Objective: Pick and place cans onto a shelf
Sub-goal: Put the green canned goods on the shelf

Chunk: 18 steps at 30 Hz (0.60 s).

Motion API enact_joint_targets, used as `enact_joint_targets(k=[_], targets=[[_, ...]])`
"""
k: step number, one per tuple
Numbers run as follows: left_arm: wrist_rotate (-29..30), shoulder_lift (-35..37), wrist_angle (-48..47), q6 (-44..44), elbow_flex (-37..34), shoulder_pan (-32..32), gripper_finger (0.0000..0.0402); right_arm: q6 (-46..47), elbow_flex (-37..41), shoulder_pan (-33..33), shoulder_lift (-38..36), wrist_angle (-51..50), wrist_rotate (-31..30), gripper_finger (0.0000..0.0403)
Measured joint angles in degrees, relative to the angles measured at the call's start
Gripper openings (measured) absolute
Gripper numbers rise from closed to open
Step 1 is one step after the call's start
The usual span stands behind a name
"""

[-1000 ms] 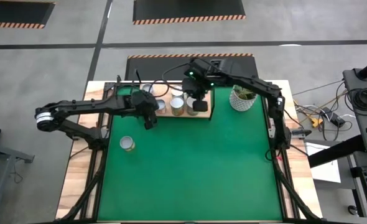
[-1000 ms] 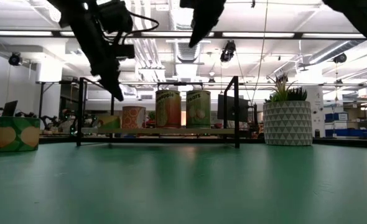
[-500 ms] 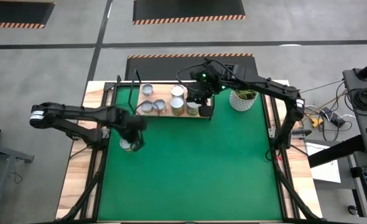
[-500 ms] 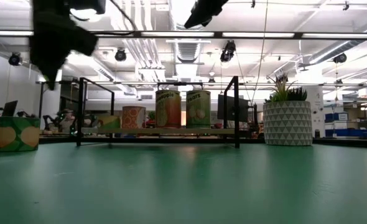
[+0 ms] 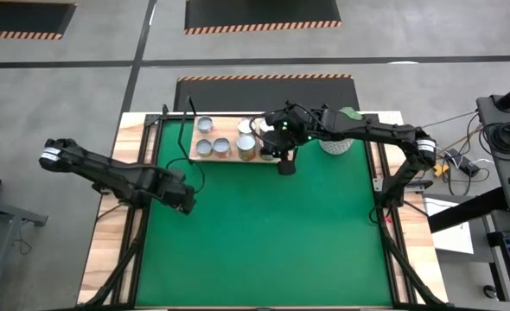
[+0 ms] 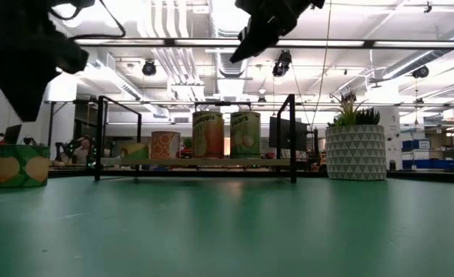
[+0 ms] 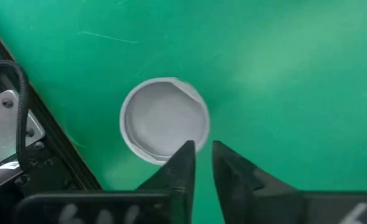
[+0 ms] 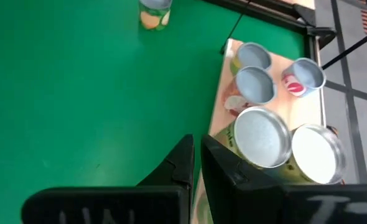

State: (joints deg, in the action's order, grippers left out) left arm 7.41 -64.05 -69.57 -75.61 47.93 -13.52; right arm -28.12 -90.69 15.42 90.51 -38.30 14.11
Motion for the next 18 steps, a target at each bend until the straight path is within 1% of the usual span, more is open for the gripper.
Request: enact_joint_targets(k=[3,6,13,16,18], targets=[[-0.9,-0.1,0.0,-0.2,-1.7,-0.3,0.0079,0.0,1.4,-0.6,0.0,0.9,0.0,0.0018],[-0.8,0.1,0.0,-1.5,-2.9,-0.3,0.0142,0.0,2.3,-0.9,-0.1,1.1,0.0,0.0018],[4.1,0.0,0.1,-7.1,-4.4,-0.4,0.03,0.0,2.7,-0.8,0.0,1.2,0.0,0.0018],[4.2,0.1,0.2,-7.3,-6.1,-0.4,0.0347,0.0,2.7,-0.8,0.0,1.2,0.0,0.0018],[4.2,0.1,1.6,-7.5,-7.5,-0.4,0.0367,-0.1,2.8,-0.8,0.0,1.2,0.0,0.0018]])
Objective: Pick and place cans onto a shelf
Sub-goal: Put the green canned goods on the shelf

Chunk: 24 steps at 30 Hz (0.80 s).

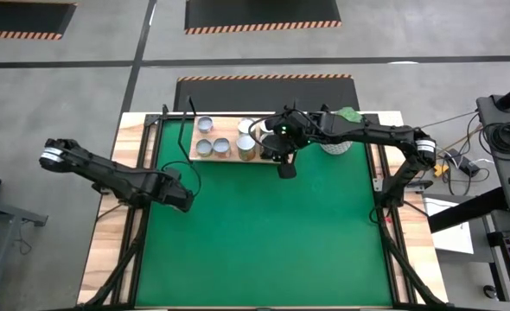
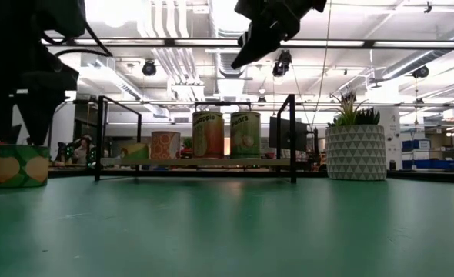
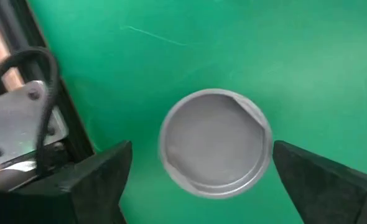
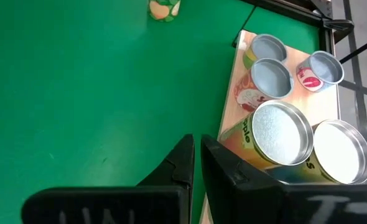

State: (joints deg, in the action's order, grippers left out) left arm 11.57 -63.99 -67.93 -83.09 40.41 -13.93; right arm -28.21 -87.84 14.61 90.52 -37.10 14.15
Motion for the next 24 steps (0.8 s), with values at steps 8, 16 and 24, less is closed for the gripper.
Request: enact_joint_targets(k=[8,16,24], targets=[[1.1,-0.5,2.1,0.4,-0.7,0.0,0.0381,-0.2,0.1,0.0,0.0,0.0,0.0,0.0018],[2.3,-1.0,7.6,-0.9,-4.9,0.0,0.038,-0.3,0.2,0.0,0.0,0.0,0.0,0.0018],[3.0,-3.5,8.0,-1.4,-3.7,0.0,0.0314,0.4,1.0,0.0,0.1,0.0,-0.1,0.0018]])
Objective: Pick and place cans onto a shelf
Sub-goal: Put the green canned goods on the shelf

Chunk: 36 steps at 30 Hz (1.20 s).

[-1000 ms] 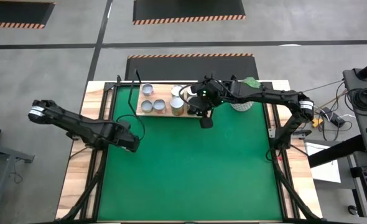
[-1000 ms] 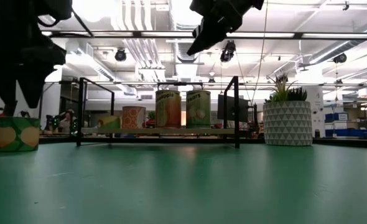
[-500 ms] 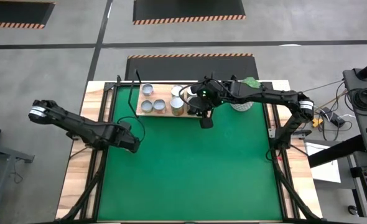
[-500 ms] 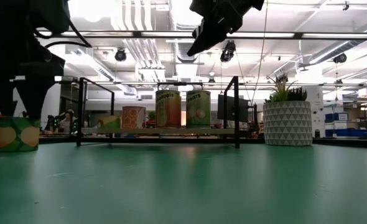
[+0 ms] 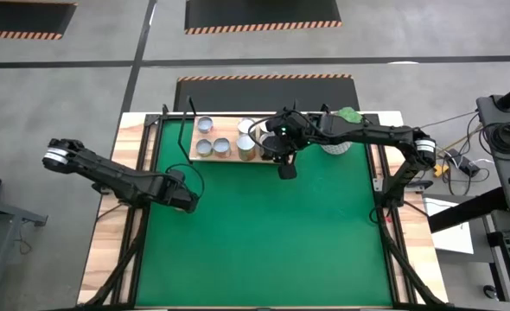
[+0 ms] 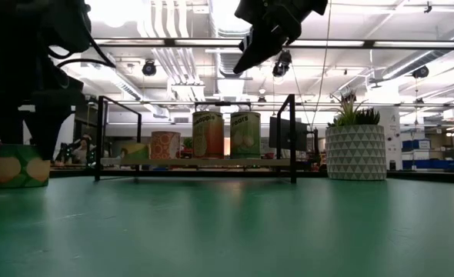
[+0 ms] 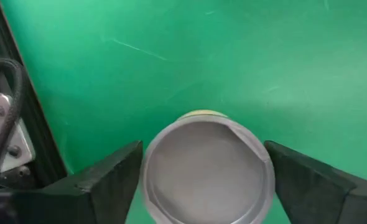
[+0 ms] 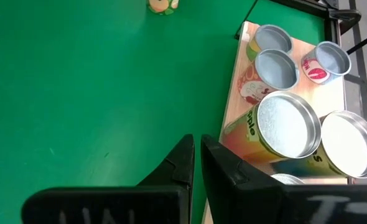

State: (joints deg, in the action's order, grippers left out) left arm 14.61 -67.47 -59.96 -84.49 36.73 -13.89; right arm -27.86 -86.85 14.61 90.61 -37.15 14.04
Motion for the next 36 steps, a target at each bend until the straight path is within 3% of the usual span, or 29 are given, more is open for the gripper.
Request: enact_joint_targets(k=[6,10,17,27,31,36], targets=[[-0.2,-0.7,0.6,-0.2,0.0,0.0,0.0266,0.2,1.1,0.0,0.0,0.0,0.0,0.0018],[-0.1,-0.7,1.2,2.0,1.4,0.0,0.0272,1.0,2.0,0.0,0.0,0.1,-0.1,0.0018],[6.9,-0.9,1.4,12.9,11.5,0.4,0.0283,1.9,3.4,0.0,-0.1,-0.5,-0.1,0.0018],[19.3,-3.9,1.4,48.6,30.5,8.9,0.0285,4.0,3.5,-0.1,-0.8,-2.4,-0.1,0.0018],[20.0,-6.2,2.1,63.8,35.4,16.5,0.0285,6.0,3.5,-0.3,-1.8,-3.9,-0.1,0.0018],[18.2,-8.9,8.1,77.8,36.6,27.7,0.0285,7.9,3.7,-1.6,-3.4,-6.3,-0.1,0.0018]])
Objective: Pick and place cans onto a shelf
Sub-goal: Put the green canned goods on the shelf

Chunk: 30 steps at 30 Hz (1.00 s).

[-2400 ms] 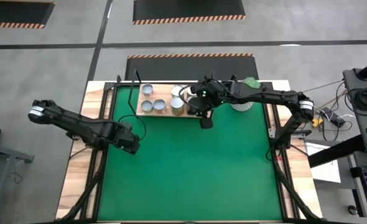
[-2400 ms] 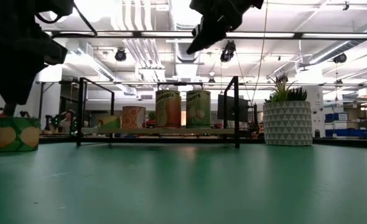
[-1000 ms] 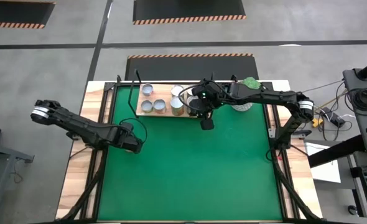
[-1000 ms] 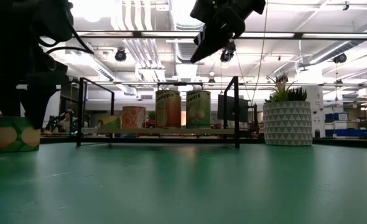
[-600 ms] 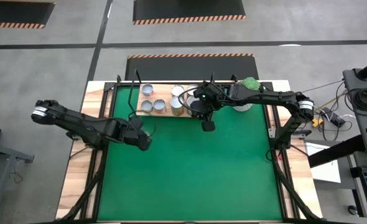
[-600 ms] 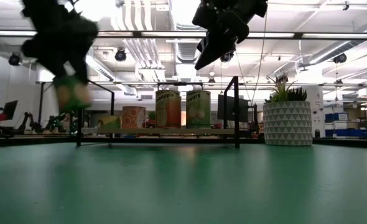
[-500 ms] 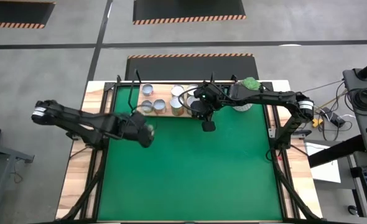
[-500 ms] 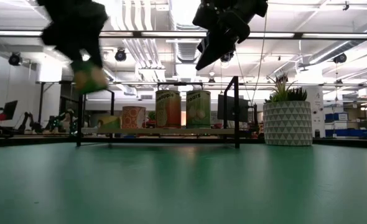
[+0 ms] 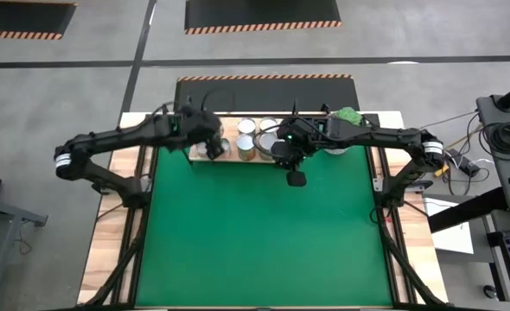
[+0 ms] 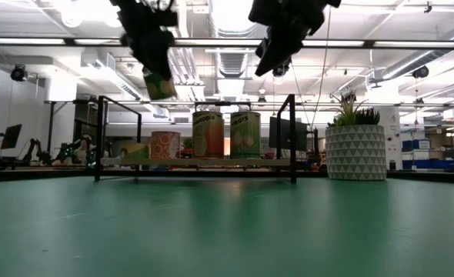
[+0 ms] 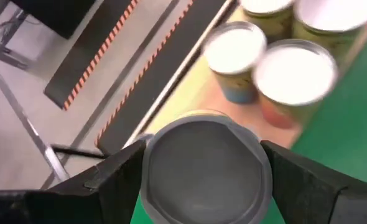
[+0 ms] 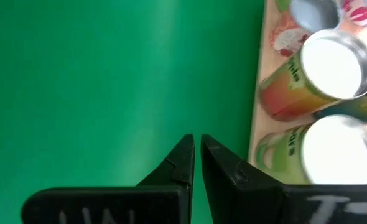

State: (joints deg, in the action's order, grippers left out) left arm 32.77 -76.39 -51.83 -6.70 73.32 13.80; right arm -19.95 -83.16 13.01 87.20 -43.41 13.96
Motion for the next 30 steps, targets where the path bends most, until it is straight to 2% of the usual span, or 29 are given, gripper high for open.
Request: enact_joint_targets(k=[6,13,19,30], targets=[[-11.3,-4.8,8.7,9.1,-0.6,11.9,0.0285,2.1,0.9,-2.5,-3.0,-2.0,0.0,0.0018],[-16.5,-13.7,9.3,13.4,0.8,19.9,0.0285,3.7,5.4,-5.4,-7.5,0.4,0.0,0.0018],[-17.6,-19.1,9.8,14.8,2.9,22.1,0.0285,6.6,9.8,-6.0,-11.3,3.5,0.0,0.0018],[-18.6,-22.5,12.0,15.3,4.3,22.4,0.0285,8.7,15.1,-6.0,-15.7,6.5,-0.5,0.0018]])
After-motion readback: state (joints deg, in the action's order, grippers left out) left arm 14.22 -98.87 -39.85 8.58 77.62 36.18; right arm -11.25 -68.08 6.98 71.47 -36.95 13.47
